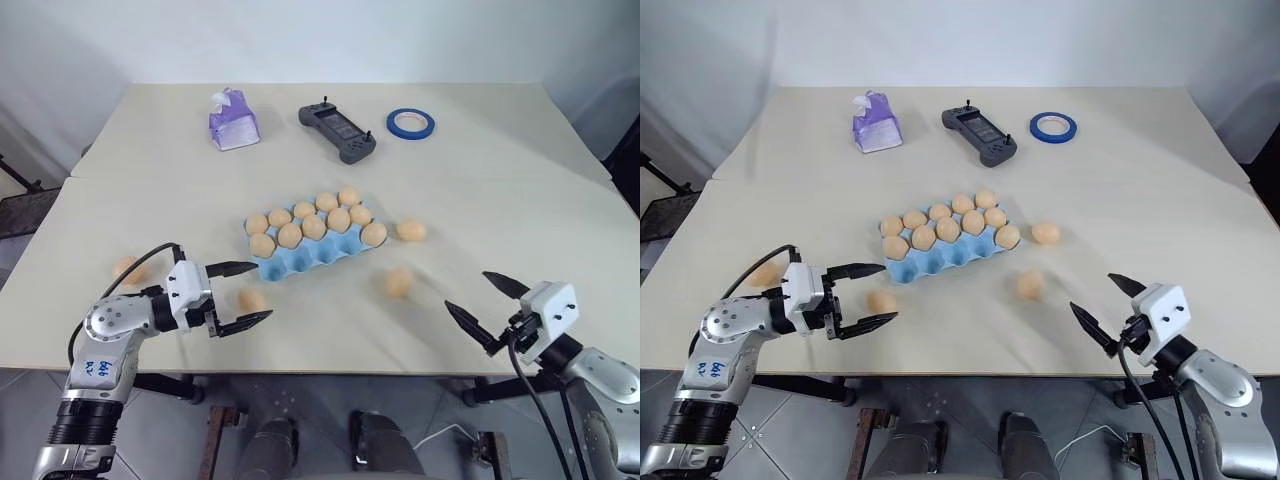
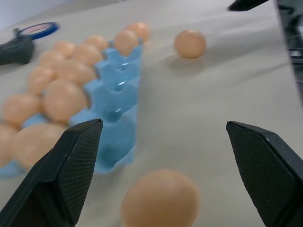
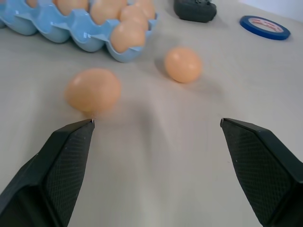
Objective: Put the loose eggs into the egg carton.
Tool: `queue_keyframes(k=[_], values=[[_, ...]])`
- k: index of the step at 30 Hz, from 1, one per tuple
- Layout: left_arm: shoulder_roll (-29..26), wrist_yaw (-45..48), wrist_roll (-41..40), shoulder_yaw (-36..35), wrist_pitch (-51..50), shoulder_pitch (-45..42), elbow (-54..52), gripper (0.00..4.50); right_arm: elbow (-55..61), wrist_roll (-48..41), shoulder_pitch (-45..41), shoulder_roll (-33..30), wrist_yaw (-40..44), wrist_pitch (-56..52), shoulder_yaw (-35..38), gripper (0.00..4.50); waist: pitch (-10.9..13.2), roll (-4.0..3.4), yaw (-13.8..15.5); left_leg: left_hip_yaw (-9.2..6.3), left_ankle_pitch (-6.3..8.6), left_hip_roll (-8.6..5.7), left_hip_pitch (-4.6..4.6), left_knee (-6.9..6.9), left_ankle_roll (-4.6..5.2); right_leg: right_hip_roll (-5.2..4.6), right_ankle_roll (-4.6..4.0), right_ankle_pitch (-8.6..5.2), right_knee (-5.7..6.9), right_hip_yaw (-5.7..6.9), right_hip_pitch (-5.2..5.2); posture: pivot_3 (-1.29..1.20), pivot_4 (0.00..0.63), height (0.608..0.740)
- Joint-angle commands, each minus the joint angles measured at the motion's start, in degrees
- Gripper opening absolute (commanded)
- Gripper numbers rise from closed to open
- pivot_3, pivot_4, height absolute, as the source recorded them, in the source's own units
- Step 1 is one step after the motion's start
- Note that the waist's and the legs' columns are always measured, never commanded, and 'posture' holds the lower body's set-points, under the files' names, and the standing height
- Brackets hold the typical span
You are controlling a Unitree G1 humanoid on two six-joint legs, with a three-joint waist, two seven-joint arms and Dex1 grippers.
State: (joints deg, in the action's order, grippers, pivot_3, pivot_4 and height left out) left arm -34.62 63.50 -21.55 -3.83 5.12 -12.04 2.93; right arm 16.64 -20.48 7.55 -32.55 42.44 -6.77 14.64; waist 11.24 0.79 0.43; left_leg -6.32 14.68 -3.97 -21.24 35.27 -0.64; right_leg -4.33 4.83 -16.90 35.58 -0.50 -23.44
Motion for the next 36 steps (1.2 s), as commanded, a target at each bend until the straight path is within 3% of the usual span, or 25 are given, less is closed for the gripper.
queue_keyframes(k=[1,7,17,20,25,33,36], values=[[0.2,0.9,-1.2,-0.6,1.3,-0.7,-0.4,4.46,1.2,-1.7,-3.8,-1.5,1.8,-5.7,-4.4,4.50,0.0,0.00,-0.2,-0.01,-0.01,0.00,0.00,0.00,0.01,0.00,0.00,0.01,0.01,0.00,0.00,0.00,0.150,0.740],[-1.3,2.1,-2.2,-1.5,0.2,2.2,-2.5,4.46,-6.4,0.6,-13.6,-1.0,3.7,-6.3,-9.9,4.50,0.0,0.00,-0.4,-0.02,-0.01,0.01,-0.02,0.01,-0.01,0.00,0.00,0.01,0.01,0.01,-0.02,0.00,0.150,0.740],[-1.3,-1.9,-2.0,-3.6,-0.5,5.6,-5.9,4.46,-18.4,4.6,-20.3,3.9,5.5,1.4,-15.6,4.50,0.0,0.00,-0.4,-0.08,0.09,0.00,-0.06,0.00,-0.07,-0.02,0.02,0.02,0.03,0.05,-0.07,0.00,0.150,0.740],[-1.3,-2.6,-1.9,-3.9,-0.7,6.0,-6.5,4.50,-20.1,5.0,-21.2,5.1,5.5,2.9,-15.8,3.85,0.0,0.00,-0.5,-0.05,0.09,0.00,-0.02,0.00,-0.07,0.00,0.02,0.02,0.09,0.02,-0.07,0.00,0.150,0.740],[-1.2,-4.0,-1.9,-4.4,-0.8,6.2,-6.7,4.50,-20.4,5.2,-22.0,5.3,6.1,3.7,-16.3,2.36,0.0,0.00,-0.5,-0.06,0.09,0.00,-0.03,0.00,-0.08,0.00,0.02,0.02,0.09,0.03,-0.08,0.00,0.150,0.740],[-1.0,-6.3,-2.5,-6.0,-2.0,6.4,-6.2,4.50,-13.7,1.6,-28.9,9.3,5.2,-1.6,-17.2,2.36,0.0,0.00,-0.7,-0.04,0.08,0.06,-0.01,0.00,-0.11,0.05,-0.01,0.03,0.25,0.00,-0.17,0.00,0.150,0.740],[-1.0,-6.7,-2.8,-6.1,-2.6,6.7,-6.6,4.50,-16.8,4.9,-33.1,11.2,2.7,-1.5,-18.8,2.36,0.0,0.00,-0.6,-0.09,0.07,0.07,-0.01,0.00,-0.13,0.06,-0.02,0.03,0.24,0.03,-0.16,0.00,0.150,0.740]])
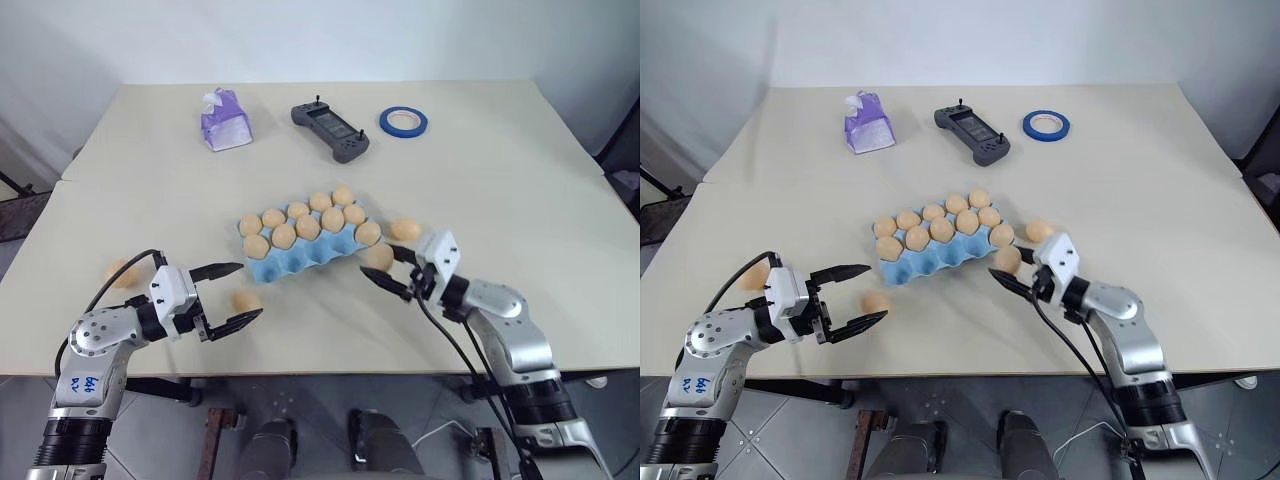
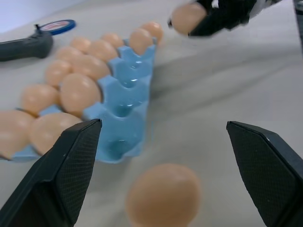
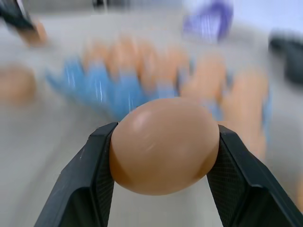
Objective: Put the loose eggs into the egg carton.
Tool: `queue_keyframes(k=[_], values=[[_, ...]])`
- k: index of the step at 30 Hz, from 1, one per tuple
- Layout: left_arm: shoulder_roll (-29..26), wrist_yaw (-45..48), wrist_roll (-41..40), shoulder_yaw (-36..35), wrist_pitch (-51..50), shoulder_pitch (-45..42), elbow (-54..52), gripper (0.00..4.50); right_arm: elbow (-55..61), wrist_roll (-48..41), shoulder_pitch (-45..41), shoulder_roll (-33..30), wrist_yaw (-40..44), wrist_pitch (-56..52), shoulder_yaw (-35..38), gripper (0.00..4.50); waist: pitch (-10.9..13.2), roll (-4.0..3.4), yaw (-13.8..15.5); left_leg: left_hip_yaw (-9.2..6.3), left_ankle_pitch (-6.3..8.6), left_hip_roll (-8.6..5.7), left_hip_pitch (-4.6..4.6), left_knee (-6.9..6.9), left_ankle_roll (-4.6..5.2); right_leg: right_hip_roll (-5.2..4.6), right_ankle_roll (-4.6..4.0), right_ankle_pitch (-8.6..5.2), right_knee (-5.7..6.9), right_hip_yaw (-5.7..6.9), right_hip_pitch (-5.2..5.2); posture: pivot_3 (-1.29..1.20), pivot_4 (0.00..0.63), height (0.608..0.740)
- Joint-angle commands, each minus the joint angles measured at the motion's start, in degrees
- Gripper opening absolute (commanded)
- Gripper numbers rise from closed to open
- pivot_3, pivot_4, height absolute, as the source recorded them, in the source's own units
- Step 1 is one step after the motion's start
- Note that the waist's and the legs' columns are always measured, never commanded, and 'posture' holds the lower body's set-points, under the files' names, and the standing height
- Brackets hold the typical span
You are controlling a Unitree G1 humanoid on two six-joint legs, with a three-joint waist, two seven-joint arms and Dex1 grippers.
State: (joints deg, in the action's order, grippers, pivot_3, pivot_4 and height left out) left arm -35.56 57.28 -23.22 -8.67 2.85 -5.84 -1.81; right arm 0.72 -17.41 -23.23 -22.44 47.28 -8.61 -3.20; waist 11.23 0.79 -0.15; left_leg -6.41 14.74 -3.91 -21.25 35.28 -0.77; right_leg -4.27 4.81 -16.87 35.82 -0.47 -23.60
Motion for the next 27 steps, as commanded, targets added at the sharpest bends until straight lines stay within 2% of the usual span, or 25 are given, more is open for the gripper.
queue_keyframes(k=[1,6,9,13,20,27], values=[[-0.1,-0.5,-1.2,-1.2,-0.6,0.7,-2.0,4.50,-2.4,2.8,-3.6,1.7,-2.8,0.5,-1.4,2.36,0.0,0.00,0.0,0.01,0.00,-0.01,0.00,0.00,0.00,-0.01,0.00,0.00,0.00,-0.01,0.00,0.00,0.150,0.740],[0.0,-1.9,-1.4,-1.9,-2.0,2.9,-3.9,4.50,-13.7,7.5,-10.8,5.5,-6.0,4.8,-3.0,2.36,0.0,0.00,-0.1,0.05,0.00,-0.04,-0.03,-0.01,0.00,-0.03,0.00,0.00,-0.03,-0.04,-0.05,0.00,0.150,0.740],[0.1,-2.5,-1.6,-2.4,-2.4,3.8,-4.9,4.50,-16.7,8.1,-12.0,6.6,-6.1,6.3,-2.9,3.25,0.0,0.00,-0.1,0.04,0.03,-0.02,-0.04,-0.05,-0.04,0.00,-0.01,-0.01,-0.01,-0.03,-0.10,0.00,0.150,0.740],[0.1,-3.4,-1.8,-3.2,-2.8,4.5,-6.0,4.50,-11.4,4.6,-10.1,6.2,-3.2,5.5,-1.6,4.48,0.0,0.00,-0.1,0.05,0.04,-0.01,-0.06,-0.06,-0.04,0.00,-0.01,-0.01,-0.03,-0.04,-0.11,0.00,0.150,0.740],[0.5,-3.6,-2.5,-3.1,-3.9,4.3,-6.5,4.50,-2.0,-0.8,-2.5,3.0,-3.8,3.2,4.5,4.48,0.0,0.00,0.2,0.04,0.04,0.00,-0.04,-0.05,-0.04,0.00,-0.01,-0.01,-0.04,-0.03,-0.05,0.00,0.150,0.740],[2.3,-4.1,-1.0,-1.2,-3.0,0.2,-3.2,4.50,2.8,-0.6,17.8,-5.2,-5.6,10.9,18.1,4.48,0.0,0.00,1.5,0.07,0.09,-0.02,-0.09,-0.06,0.01,-0.01,0.00,-0.01,-0.23,-0.03,0.01,0.00,0.150,0.740]])
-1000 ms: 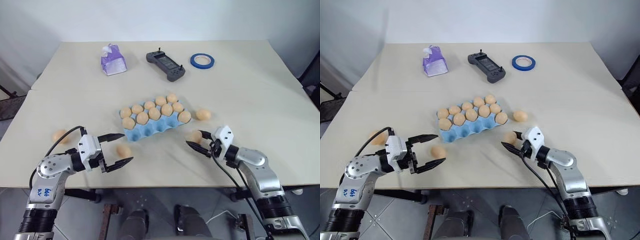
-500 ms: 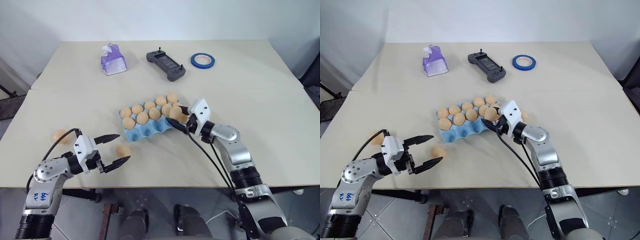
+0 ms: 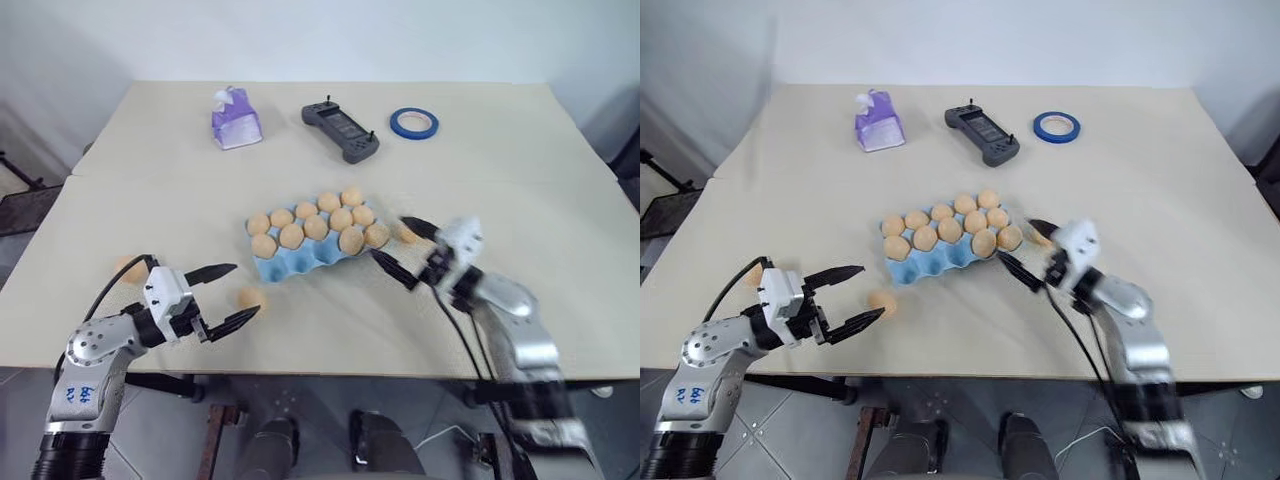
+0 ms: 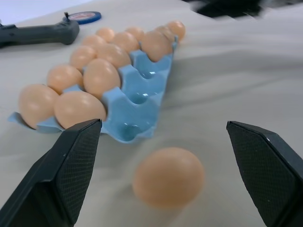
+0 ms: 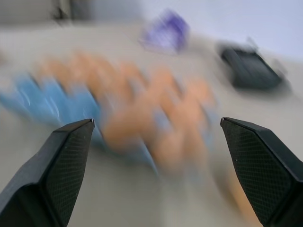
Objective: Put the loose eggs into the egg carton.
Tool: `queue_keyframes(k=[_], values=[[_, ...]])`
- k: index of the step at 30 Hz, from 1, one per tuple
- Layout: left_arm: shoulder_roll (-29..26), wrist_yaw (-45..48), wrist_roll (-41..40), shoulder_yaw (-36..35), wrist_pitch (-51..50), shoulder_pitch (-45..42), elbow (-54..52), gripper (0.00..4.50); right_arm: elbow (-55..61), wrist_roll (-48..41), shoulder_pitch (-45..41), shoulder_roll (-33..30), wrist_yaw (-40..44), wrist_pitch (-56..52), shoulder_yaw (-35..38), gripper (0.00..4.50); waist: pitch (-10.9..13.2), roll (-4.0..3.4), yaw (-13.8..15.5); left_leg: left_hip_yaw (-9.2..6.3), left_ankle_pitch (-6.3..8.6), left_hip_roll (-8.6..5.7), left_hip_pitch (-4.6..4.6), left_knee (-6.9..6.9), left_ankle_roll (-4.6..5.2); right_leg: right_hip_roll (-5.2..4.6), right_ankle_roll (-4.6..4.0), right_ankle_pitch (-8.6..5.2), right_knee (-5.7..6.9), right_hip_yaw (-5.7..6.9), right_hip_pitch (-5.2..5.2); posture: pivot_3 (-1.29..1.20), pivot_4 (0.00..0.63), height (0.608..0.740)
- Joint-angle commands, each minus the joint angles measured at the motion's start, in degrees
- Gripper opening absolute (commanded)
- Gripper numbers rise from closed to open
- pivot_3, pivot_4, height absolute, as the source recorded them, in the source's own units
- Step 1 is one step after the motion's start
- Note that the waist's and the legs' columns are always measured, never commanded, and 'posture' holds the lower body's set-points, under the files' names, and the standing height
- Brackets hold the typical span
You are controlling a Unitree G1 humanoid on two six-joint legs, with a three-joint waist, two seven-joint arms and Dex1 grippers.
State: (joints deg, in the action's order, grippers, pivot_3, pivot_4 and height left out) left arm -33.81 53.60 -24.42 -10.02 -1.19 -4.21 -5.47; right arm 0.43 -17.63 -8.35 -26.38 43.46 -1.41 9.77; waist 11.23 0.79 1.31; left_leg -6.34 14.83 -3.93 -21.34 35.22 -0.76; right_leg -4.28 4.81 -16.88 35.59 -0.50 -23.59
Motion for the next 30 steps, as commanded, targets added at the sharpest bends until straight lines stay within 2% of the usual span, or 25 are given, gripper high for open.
queue_keyframes(k=[1,4,6,14,17,23,30], values=[[0.7,-0.5,0.3,0.2,1.2,-1.9,0.7,4.50,3.2,-0.5,4.3,-1.5,-2.4,4.2,6.3,4.48,0.0,0.00,-0.2,0.03,0.00,0.00,0.01,0.01,0.01,0.00,0.01,0.01,0.00,-0.02,0.00,0.00,0.150,0.740],[1.0,-0.1,0.4,0.7,1.2,-3.6,2.3,4.50,1.2,-0.6,8.7,-1.2,-3.7,5.4,8.8,4.48,0.0,0.01,-0.8,0.32,0.00,0.11,0.16,0.02,0.02,0.14,0.02,0.05,0.08,-0.12,0.03,0.00,0.150,0.740],[1.0,0.7,-0.1,1.2,0.6,-4.6,2.9,4.50,-1.4,0.6,10.0,-0.5,-3.6,7.2,7.9,4.48,0.0,0.01,-1.3,0.34,-0.01,0.19,0.21,0.05,0.01,0.22,-0.02,0.07,0.08,-0.20,0.07,0.00,0.150,0.740],[0.5,2.1,-1.1,1.0,-0.9,-6.5,3.8,4.50,-8.2,0.5,3.0,-1.5,-0.2,9.2,4.6,4.48,0.0,0.00,-1.7,0.69,-0.06,0.62,0.29,0.28,-0.04,0.76,-0.21,0.28,0.09,-0.68,0.06,0.00,0.150,0.740],[0.3,2.5,-1.1,0.9,-1.4,-6.2,3.3,4.50,-12.5,0.5,-4.0,-3.5,4.4,7.2,2.0,4.48,0.0,-0.01,-1.6,0.70,-0.05,0.65,0.26,0.43,-0.04,0.79,-0.20,0.37,0.09,-0.70,0.07,0.00,0.150,0.740],[0.1,3.1,-1.6,0.9,-3.1,-4.8,1.2,4.50,-30.9,3.9,-22.9,-4.7,12.2,7.4,-4.2,4.48,0.0,-0.05,-2.0,0.87,-0.06,0.66,0.23,0.62,-0.02,0.81,-0.14,0.52,0.06,-0.88,0.06,0.00,0.150,0.740],[0.6,1.9,-1.5,0.9,-3.6,-2.7,-1.6,4.50,-55.0,10.4,-38.9,-0.9,12.3,14.7,-8.3,4.48,0.0,-0.05,-2.0,0.86,0.03,0.67,0.12,0.54,-0.08,0.81,-0.09,0.64,0.05,-0.92,-0.08,0.00,0.150,0.740]])
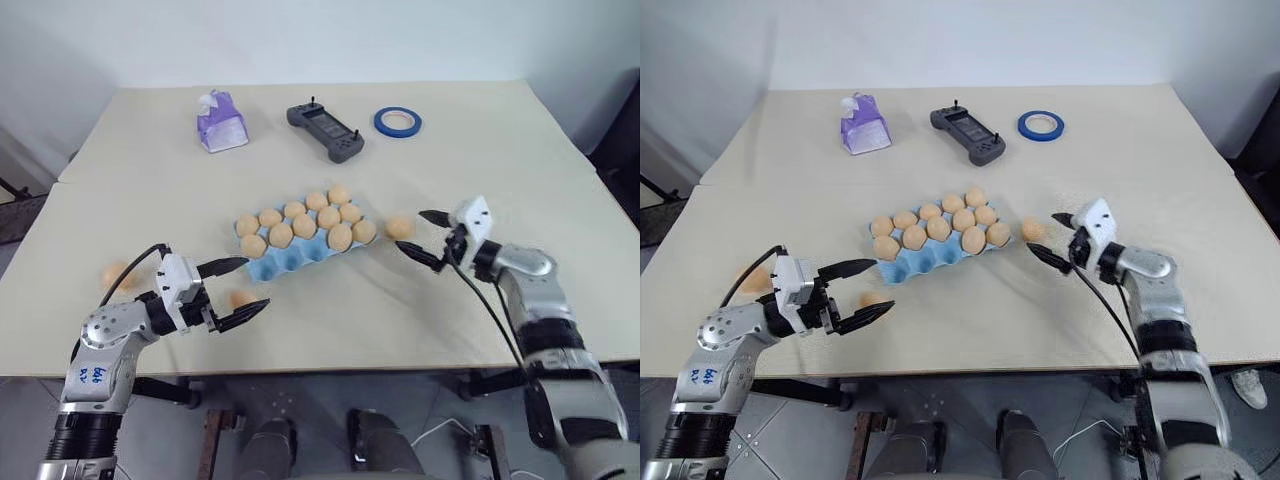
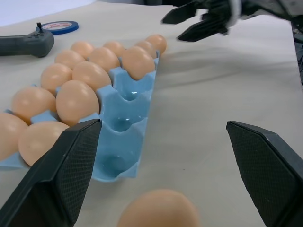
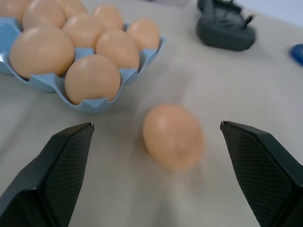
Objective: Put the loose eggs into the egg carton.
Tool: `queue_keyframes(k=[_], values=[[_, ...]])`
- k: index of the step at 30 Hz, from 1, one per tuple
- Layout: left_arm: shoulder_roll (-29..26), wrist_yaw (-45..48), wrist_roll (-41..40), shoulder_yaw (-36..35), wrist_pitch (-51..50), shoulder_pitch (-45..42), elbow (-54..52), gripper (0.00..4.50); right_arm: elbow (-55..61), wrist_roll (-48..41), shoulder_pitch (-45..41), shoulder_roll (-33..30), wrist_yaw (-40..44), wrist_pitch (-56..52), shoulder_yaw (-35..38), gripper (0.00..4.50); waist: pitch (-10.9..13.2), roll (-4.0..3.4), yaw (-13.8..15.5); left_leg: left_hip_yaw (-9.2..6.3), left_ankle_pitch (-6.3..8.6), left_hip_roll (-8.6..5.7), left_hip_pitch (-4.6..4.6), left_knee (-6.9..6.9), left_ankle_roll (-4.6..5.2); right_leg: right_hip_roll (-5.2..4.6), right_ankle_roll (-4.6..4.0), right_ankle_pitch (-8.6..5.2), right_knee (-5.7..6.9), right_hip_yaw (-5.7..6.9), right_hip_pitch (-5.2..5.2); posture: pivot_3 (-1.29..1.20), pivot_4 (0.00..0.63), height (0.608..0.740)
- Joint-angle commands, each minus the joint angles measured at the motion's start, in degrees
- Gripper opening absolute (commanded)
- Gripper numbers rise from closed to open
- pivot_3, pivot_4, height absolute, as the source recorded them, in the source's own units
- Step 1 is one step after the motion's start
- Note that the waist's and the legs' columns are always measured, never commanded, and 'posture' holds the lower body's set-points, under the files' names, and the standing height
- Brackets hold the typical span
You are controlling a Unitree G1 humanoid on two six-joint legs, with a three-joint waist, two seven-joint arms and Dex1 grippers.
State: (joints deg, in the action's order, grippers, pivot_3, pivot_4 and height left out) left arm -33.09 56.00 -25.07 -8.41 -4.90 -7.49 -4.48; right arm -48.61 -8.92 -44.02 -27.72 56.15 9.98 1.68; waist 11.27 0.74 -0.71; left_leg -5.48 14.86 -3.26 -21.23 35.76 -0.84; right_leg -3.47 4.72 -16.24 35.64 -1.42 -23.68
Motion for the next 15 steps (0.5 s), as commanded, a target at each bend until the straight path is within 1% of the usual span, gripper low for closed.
queue_keyframes(k=[1,3,4,5,11,13,15], values=[[-0.1,-0.7,-0.8,-0.9,0.2,0.7,-2.8,4.50,-8.5,2.4,-4.6,0.8,-0.7,4.4,-0.4,4.48,0.0,0.00,0.0,0.01,0.01,0.00,-0.01,-0.03,0.01,0.00,0.00,0.00,-0.04,-0.01,-0.01,0.00,0.150,0.740],[-0.1,-1.1,-0.8,-1.2,0.4,1.0,-3.2,4.50,-12.5,2.6,-6.7,1.7,-1.0,5.7,0.1,4.48,0.0,0.00,-0.1,0.02,0.05,0.00,-0.03,-0.06,0.02,0.00,0.01,0.00,-0.09,-0.02,-0.02,0.00,0.150,0.740],[-0.2,-1.3,-0.7,-1.3,0.5,1.0,-3.4,4.50,-13.8,2.3,-7.4,2.1,-1.0,6.5,0.6,4.11,0.0,0.00,-0.1,0.03,0.07,0.00,-0.03,-0.08,0.02,0.00,0.01,0.00,-0.11,-0.05,-0.03,0.00,0.150,0.740],[-0.2,-1.5,-0.7,-1.4,0.6,1.1,-3.6,4.50,-14.7,2.2,-7.9,2.4,-0.5,7.0,0.8,3.94,0.0,-0.01,-0.1,0.04,0.07,0.00,-0.04,-0.09,0.03,0.00,0.01,0.00,-0.12,-0.06,-0.03,0.00,0.150,0.740],[0.0,-2.6,-0.7,-1.8,0.7,2.0,-4.2,4.50,-15.4,2.5,-8.5,2.6,0.7,9.9,1.1,1.94,0.0,-0.01,-0.8,0.07,0.08,0.00,-0.01,-0.09,0.02,0.02,0.01,0.00,-0.07,-0.10,-0.04,0.00,0.150,0.740],[0.1,-2.9,-0.7,-1.8,0.8,2.3,-4.4,4.50,-14.0,2.3,-8.0,2.2,0.9,10.5,1.3,1.94,0.0,-0.01,-0.9,0.09,0.08,0.00,0.01,-0.07,0.02,0.02,0.03,0.01,-0.04,-0.12,-0.04,0.00,0.150,0.740],[0.1,-3.2,-0.9,-1.9,0.6,2.7,-4.6,4.50,-12.3,2.9,-7.9,1.7,-0.6,10.7,1.3,1.94,0.0,-0.02,-1.1,0.15,0.08,0.01,0.04,-0.07,0.02,0.05,0.03,0.02,0.00,-0.19,-0.04,0.00,0.150,0.740]])
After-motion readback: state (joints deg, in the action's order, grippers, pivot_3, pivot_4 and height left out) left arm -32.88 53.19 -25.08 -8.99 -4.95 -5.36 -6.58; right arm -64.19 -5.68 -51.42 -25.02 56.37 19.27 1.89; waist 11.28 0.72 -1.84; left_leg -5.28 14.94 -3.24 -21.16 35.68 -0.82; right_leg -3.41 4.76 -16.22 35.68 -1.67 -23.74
